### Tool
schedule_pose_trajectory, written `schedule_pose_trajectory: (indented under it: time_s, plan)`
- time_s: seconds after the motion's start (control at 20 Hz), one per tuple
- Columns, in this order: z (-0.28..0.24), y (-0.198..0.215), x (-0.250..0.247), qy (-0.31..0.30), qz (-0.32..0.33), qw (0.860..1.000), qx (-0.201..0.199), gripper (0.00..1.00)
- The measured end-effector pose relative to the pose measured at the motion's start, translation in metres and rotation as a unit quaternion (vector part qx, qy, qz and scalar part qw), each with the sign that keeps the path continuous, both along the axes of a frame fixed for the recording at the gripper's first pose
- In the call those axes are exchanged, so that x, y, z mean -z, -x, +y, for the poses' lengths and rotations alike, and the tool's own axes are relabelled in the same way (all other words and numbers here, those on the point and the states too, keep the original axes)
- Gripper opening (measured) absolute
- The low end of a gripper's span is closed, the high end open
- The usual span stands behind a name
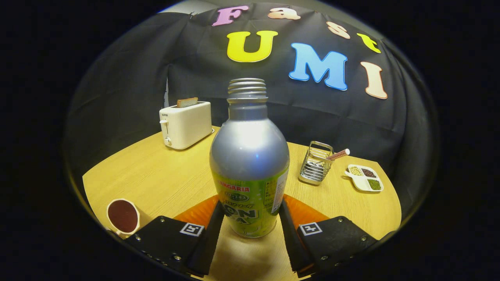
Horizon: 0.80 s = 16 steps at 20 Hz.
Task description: Take the bottle from table, then pour the juice into the cup, finally place the bottle on the coaster
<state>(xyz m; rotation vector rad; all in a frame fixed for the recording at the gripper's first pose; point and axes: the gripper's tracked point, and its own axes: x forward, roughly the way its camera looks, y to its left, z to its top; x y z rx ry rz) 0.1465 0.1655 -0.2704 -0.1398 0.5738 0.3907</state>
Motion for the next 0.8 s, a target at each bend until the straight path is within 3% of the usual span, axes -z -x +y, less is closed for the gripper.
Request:
schedule_pose_trajectory:
  time_s: [0.8]
  plan:
    - [-0.006, -0.018, 0.045, -0.018, 0.020, 0.999, 0.046, 0.76]
